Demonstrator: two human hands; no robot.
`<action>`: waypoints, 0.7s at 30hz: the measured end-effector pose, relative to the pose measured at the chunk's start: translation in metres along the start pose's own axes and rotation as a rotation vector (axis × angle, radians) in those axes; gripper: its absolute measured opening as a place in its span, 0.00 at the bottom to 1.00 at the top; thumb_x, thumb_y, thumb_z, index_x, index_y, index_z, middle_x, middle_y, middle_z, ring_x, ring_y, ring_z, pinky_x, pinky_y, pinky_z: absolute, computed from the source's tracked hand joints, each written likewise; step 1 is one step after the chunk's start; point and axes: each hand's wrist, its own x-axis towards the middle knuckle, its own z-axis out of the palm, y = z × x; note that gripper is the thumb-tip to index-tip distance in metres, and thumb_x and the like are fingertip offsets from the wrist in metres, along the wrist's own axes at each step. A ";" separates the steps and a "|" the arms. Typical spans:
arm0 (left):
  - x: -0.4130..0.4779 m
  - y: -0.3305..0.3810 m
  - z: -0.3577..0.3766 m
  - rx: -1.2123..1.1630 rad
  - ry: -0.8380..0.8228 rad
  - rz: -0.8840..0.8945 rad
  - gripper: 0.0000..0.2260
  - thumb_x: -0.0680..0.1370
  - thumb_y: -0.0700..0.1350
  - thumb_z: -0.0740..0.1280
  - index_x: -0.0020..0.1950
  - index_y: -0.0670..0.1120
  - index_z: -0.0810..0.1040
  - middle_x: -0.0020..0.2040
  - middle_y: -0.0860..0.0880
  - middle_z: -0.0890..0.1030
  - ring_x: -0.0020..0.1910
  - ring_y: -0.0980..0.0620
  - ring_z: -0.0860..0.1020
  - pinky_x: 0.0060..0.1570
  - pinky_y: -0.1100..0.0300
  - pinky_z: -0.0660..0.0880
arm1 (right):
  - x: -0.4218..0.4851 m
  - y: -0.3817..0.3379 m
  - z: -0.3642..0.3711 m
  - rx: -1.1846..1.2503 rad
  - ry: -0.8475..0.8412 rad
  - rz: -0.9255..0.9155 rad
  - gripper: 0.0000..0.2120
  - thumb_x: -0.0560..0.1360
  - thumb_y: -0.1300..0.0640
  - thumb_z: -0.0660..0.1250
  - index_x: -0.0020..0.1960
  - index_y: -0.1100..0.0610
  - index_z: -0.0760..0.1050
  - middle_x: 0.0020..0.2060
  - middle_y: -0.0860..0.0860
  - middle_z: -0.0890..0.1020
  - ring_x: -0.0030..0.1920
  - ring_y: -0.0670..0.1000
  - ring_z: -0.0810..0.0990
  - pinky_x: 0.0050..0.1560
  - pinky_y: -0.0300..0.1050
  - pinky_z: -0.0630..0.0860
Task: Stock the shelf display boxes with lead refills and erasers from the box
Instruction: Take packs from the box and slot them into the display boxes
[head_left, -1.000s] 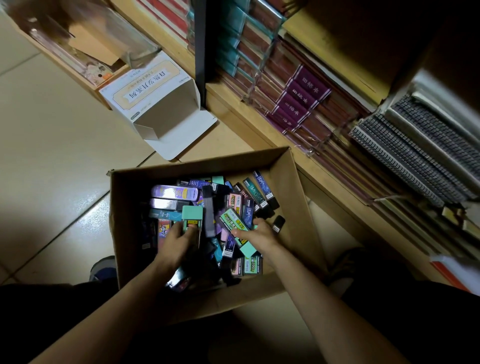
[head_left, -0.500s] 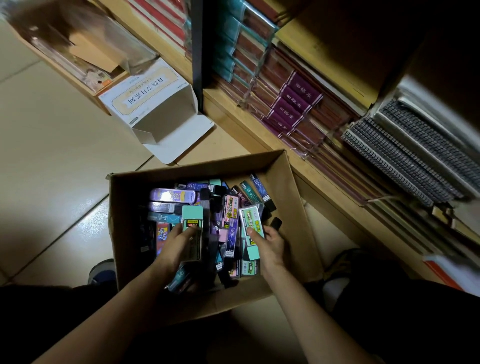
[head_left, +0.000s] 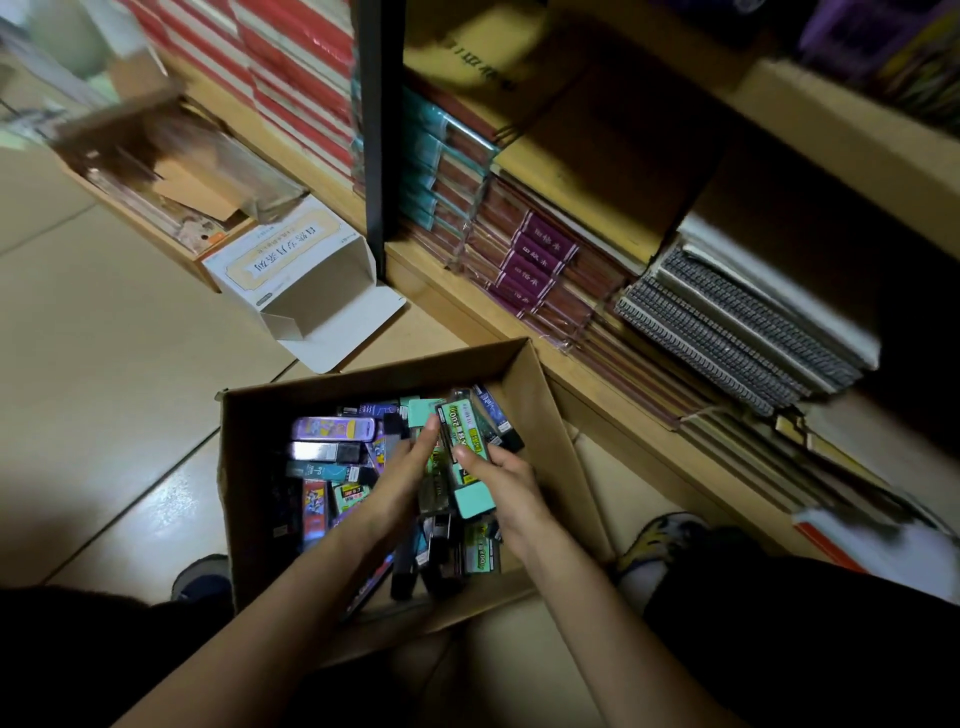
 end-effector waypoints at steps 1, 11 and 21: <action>-0.002 0.002 0.002 0.017 0.005 0.010 0.31 0.73 0.64 0.60 0.69 0.46 0.69 0.65 0.44 0.76 0.64 0.44 0.74 0.64 0.41 0.69 | -0.004 -0.003 0.002 0.035 -0.008 0.015 0.16 0.73 0.54 0.71 0.59 0.55 0.78 0.54 0.53 0.83 0.57 0.52 0.80 0.62 0.51 0.73; -0.031 0.046 0.023 0.059 -0.097 0.216 0.17 0.71 0.47 0.70 0.57 0.43 0.76 0.49 0.44 0.84 0.48 0.45 0.83 0.41 0.56 0.80 | -0.053 -0.062 0.000 0.151 0.010 -0.199 0.08 0.75 0.59 0.68 0.53 0.58 0.80 0.43 0.53 0.85 0.43 0.50 0.85 0.36 0.41 0.79; -0.054 0.116 0.052 0.141 -0.182 0.307 0.23 0.67 0.49 0.75 0.59 0.44 0.76 0.54 0.42 0.83 0.54 0.41 0.81 0.52 0.44 0.78 | -0.115 -0.151 -0.038 0.032 -0.060 -0.434 0.07 0.78 0.59 0.62 0.56 0.56 0.73 0.41 0.56 0.83 0.33 0.52 0.83 0.29 0.41 0.78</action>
